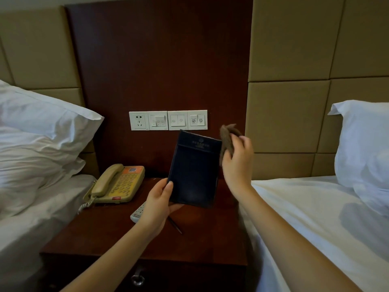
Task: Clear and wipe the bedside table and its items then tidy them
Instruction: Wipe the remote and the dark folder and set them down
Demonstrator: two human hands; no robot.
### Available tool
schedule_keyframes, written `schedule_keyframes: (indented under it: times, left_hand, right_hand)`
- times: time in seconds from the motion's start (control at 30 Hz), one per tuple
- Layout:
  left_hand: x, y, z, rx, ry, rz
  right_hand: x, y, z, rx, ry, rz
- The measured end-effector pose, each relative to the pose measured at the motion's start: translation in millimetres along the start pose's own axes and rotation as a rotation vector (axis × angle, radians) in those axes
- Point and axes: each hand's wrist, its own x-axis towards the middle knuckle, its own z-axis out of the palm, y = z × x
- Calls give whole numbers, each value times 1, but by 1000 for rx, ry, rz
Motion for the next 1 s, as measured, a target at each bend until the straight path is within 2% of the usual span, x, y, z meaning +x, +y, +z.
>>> schedule_keyframes:
  times: [0.07, 0.17, 0.23, 0.33, 0.43, 0.67, 0.83, 1.0]
  left_hand:
    - [-3, -2, 2, 20, -18, -4]
    - [-3, -3, 6, 49, -20, 6]
    - [-2, 1, 8, 71, -35, 10]
    - [2, 10, 15, 54, -64, 19]
    - [11, 22, 18, -34, -26, 15]
    - [15, 28, 20, -256, 65, -48]
    - [18, 30, 11, -331, 118, -71]
    - [14, 26, 11, -264, 46, -26]
  right_hand:
    - [2, -7, 1, -151, -87, -123]
    - [2, -8, 2, -302, -167, -119]
    - [-2, -12, 4, -305, -198, -156]
    - [-16, -24, 16, -255, -278, -312]
    - [-36, -35, 27, -180, -336, -378]
    - [-71, -40, 30, -156, -377, -472]
    - [-67, -15, 9, -201, -382, -661]
    - [-28, 8, -1, -242, -220, -440]
